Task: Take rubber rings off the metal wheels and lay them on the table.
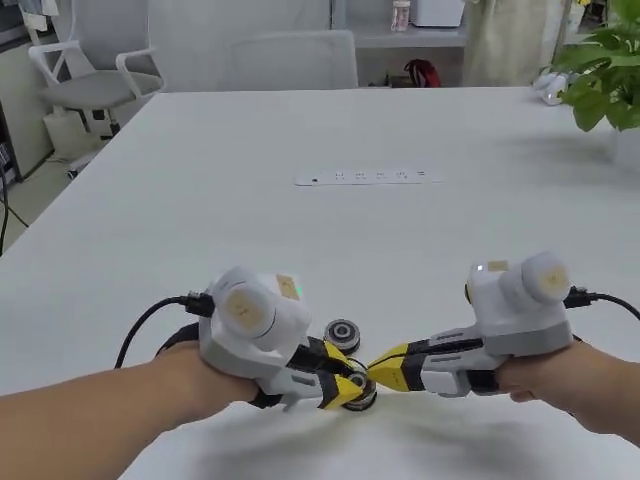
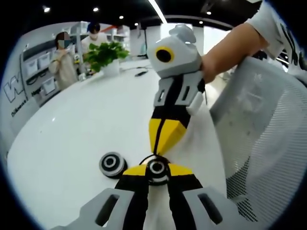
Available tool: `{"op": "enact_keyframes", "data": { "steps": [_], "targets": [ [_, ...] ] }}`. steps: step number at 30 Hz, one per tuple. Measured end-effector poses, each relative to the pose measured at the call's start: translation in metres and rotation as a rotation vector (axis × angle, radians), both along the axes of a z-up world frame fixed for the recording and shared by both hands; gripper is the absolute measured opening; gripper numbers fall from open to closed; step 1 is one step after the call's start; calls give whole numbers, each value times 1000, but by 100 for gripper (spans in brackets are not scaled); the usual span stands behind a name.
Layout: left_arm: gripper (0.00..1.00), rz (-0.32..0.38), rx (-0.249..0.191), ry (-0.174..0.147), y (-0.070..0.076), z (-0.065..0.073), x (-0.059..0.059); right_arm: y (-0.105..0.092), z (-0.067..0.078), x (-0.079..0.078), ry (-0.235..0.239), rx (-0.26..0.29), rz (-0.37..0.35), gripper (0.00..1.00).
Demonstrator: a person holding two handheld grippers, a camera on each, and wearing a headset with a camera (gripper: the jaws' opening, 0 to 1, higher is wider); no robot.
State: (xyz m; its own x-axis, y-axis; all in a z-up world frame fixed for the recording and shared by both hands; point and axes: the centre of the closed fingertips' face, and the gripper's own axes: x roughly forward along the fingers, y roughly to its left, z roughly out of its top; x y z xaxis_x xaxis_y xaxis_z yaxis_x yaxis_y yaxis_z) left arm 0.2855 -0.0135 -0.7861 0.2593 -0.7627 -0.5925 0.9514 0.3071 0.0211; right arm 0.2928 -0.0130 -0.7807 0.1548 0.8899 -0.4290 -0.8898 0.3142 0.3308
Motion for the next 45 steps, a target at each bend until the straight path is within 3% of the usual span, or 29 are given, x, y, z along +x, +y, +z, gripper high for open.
{"op": "enact_keyframes", "data": {
  "steps": [6,10,13,18,28,33,45],
  "targets": [
    [24,-31,-33,26,7,9,-14,0,3,0,-10,6,0,0],
    [27,-46,-47,21,14,17,-21,1,5,-1,-8,14,1,0],
    [30,-28,-110,15,17,33,-23,0,7,-1,-8,17,0,0],
    [37,-7,-145,5,28,45,-26,1,12,-3,-1,32,1,0],
    [55,47,-154,-12,53,51,-28,13,21,-7,12,56,19,0],
    [60,84,-154,-44,66,54,-24,24,23,-9,18,63,34,0],
    [68,150,-166,-26,88,50,-25,55,10,-20,14,8,94,0]
  ]
}}
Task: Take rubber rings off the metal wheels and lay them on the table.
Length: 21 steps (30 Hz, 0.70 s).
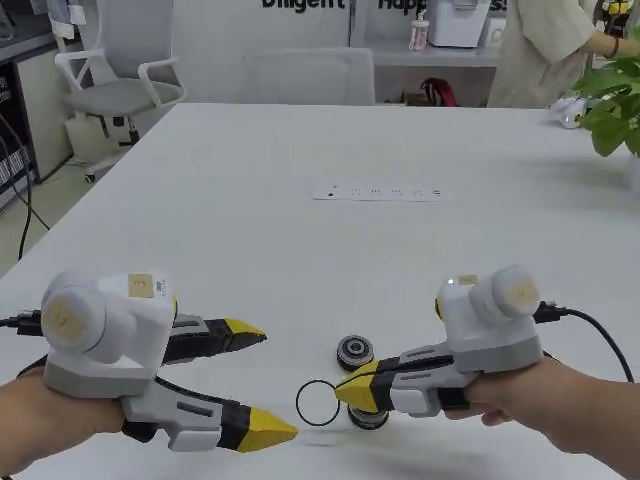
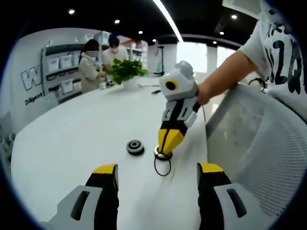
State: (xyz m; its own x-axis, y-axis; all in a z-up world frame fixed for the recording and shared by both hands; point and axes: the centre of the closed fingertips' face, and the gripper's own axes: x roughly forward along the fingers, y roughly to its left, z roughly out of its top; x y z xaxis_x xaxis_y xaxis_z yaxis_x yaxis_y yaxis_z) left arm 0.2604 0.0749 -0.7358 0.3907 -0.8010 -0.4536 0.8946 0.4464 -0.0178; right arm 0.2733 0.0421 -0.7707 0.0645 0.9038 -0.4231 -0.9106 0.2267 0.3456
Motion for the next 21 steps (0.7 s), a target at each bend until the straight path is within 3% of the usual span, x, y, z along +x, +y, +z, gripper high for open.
{"op": "enact_keyframes", "data": {
  "steps": [7,12,21],
  "targets": [
    [67,21,9,-7,8,0,0,20,-14,-4,3,-43,12,0],
    [67,29,11,-3,11,-1,-1,23,-20,-3,-39,-82,16,0],
    [68,32,17,13,12,-7,-4,24,-21,-5,-60,-78,27,7]
  ]
}}
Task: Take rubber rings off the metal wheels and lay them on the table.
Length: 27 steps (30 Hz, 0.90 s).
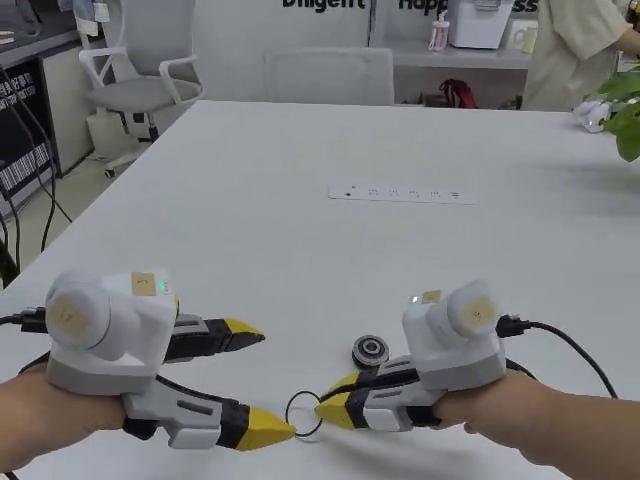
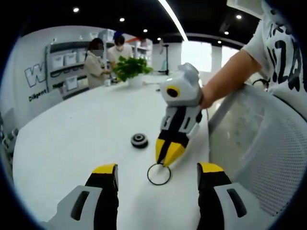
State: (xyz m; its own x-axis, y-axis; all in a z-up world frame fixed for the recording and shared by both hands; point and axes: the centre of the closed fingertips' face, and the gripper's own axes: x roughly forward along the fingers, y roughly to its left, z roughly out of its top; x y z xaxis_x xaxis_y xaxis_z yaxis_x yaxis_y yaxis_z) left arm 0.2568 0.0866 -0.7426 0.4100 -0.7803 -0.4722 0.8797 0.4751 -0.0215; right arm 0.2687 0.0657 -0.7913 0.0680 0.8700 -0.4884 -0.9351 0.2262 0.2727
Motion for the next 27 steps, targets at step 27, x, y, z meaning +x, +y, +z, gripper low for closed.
{"op": "enact_keyframes", "data": {
  "steps": [27],
  "targets": [
    [65,-65,15,19,-26,-2,9,-44,33,23,-16,86,-65,28]
  ]
}}
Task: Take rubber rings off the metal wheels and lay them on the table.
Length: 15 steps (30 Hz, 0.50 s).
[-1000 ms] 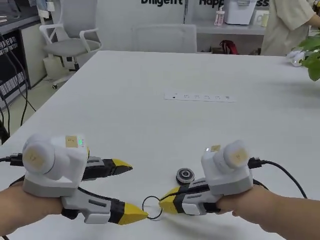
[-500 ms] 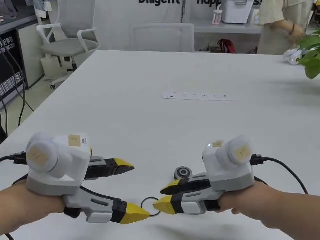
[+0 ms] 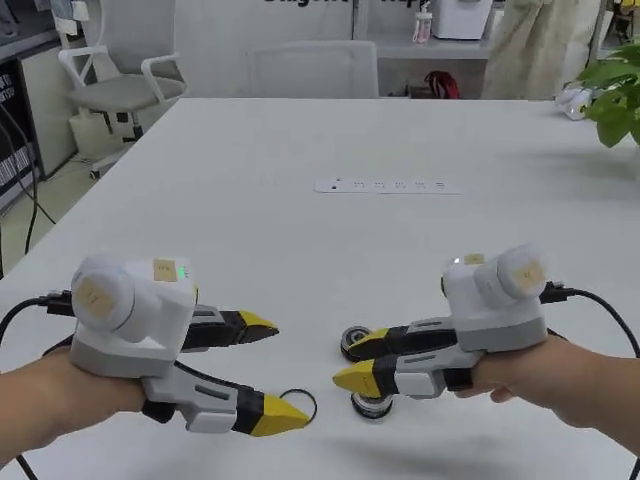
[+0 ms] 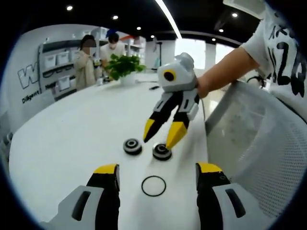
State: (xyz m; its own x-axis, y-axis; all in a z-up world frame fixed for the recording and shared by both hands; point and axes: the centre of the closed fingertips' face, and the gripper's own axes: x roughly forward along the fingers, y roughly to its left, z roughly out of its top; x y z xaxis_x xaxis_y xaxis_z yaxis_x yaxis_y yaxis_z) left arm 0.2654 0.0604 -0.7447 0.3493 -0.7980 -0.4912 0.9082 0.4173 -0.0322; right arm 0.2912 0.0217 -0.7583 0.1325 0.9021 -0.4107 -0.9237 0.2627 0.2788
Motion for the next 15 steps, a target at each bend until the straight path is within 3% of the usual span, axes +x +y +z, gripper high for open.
{"op": "enact_keyframes", "data": {
  "steps": [10,15],
  "targets": [
    [62,-33,6,12,-18,-4,7,-26,-8,1,-31,-40,-9,28],
    [58,-41,14,22,-22,-7,10,-36,-21,-4,-51,-91,19,26]
  ]
}}
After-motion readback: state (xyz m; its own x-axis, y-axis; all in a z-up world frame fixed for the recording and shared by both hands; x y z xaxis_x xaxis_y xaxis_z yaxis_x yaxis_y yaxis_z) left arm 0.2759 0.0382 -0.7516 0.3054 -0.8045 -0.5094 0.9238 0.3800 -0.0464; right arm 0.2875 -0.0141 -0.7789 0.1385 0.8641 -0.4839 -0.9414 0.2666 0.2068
